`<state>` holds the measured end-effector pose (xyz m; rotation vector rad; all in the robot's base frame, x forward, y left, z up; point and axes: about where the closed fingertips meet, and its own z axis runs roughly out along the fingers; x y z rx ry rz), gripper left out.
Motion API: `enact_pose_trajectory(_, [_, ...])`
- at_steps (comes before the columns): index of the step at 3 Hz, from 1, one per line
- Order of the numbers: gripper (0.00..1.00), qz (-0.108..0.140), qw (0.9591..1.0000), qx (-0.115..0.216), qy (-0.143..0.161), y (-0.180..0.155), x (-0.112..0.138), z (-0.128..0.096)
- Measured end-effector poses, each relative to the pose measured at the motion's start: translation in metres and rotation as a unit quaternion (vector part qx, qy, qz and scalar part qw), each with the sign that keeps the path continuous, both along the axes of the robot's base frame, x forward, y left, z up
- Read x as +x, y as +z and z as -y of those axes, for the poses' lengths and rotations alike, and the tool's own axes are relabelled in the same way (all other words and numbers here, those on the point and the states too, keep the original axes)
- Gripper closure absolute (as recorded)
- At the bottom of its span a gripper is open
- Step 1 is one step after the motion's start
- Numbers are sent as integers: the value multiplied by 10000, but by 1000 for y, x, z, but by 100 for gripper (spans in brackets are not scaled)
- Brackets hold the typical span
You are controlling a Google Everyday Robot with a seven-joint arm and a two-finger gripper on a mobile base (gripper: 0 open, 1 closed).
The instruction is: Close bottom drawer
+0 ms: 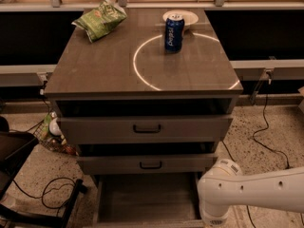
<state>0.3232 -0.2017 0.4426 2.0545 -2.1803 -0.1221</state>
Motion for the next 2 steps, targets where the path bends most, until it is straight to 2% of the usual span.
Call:
enact_pose_trajectory(1, [100,-99,9998,119,-91,-53,7,2])
enact_pose_trajectory(2, [100,-302,9990,283,-162,-119,-4,8])
